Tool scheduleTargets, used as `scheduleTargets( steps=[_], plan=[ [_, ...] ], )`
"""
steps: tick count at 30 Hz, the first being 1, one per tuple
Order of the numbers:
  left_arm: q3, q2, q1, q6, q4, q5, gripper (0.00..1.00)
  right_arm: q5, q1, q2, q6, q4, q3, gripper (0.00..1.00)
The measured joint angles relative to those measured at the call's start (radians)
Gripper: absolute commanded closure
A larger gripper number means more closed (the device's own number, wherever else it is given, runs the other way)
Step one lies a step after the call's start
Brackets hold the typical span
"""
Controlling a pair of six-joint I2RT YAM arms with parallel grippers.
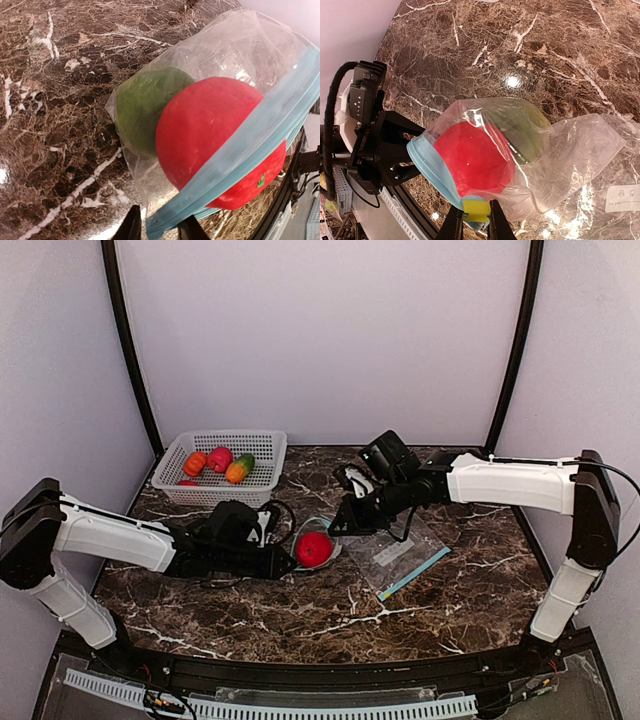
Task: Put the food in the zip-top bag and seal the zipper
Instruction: Pass from the right arm to the left, then adjust the fake vegetable in the zipper food storage bag.
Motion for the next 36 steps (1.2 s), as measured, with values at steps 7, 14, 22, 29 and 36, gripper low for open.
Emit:
scheduleTargets(
  steps=[7,14,22,29,36],
  plan=[
    [0.026,0.0,0.0,0.016,0.007,0.032,0.99,0.011,0.0,-0.003,0.0,0.0,-0.006,0.82],
    [0.041,0.0,0.0,0.03,0.0,0.071,0.99,0.078,0.002,-0.043,-0.039,-0.015,-0.019,0.17],
    [0.065,0.0,0.004,0.033,-0.001,0.094,0.99,0.327,0.082,-0.076,-0.163,-0.109,0.017,0.15],
    [0.065,0.0,0.01,0.029,-0.003,0.101,0.99,0.359,0.145,-0.151,-0.194,-0.112,0.012,0.27],
    [0.065,0.0,0.01,0.024,-0.003,0.103,0.99,0.311,0.172,-0.125,-0.178,-0.063,-0.006,0.3]
  ],
)
